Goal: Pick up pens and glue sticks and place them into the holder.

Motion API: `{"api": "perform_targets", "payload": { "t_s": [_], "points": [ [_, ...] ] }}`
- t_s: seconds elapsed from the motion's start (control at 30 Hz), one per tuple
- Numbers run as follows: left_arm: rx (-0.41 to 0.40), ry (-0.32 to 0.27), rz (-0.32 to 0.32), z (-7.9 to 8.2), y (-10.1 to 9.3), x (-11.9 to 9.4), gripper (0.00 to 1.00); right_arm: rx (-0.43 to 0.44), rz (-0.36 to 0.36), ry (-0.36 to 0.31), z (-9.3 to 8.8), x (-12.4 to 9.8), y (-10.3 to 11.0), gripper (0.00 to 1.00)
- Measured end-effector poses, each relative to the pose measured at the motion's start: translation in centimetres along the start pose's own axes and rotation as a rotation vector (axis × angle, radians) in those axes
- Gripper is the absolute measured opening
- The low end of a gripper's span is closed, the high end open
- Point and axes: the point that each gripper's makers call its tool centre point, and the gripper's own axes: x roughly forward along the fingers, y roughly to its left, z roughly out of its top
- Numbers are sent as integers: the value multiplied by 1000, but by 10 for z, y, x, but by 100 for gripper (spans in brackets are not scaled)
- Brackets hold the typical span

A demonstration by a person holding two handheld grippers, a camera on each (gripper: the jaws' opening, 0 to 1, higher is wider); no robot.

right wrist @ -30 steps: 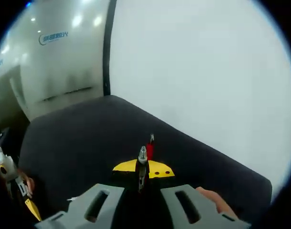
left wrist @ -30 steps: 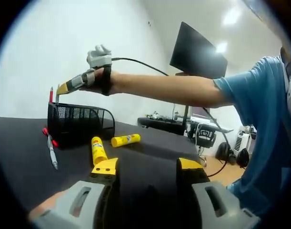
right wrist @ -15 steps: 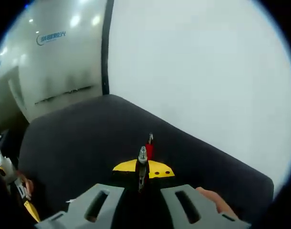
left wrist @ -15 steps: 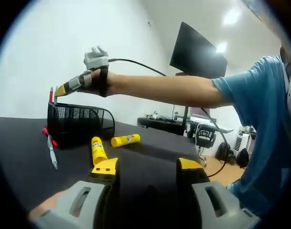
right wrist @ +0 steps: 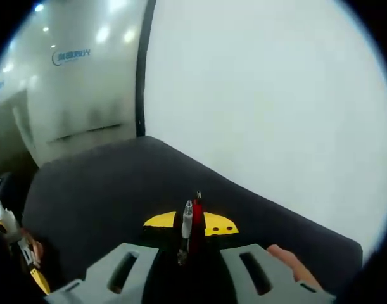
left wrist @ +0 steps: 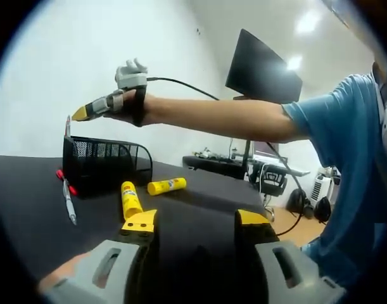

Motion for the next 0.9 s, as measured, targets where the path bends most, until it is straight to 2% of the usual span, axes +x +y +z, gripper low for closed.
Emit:
{"api": "perform_targets", "payload": {
  "t_s": [0.2,0.37,0.43,0.5,0.6,0.8,0.9],
  "points": [
    [1,-2,0,0,0,0,44,1,10,-25,9,-12,3,8],
    [1,-1,2,0,0,0,44,-122,129,-74,24,-31,39,5],
    [2,0,3,0,0,0,44,-239,199,-81,28,-37,59,4],
    [2,1,3,-1,0,0,44,-358,279,-26,20,-43,81,4],
    [2,2,4,-1,0,0,44,-535,327,32,9,-44,101,4],
    [2,1,4,-1,0,-1,44,-659,418,73,-1,-41,124,5],
    [2,-1,4,0,0,-1,44,-771,452,152,-16,-40,129,9]
  ]
}}
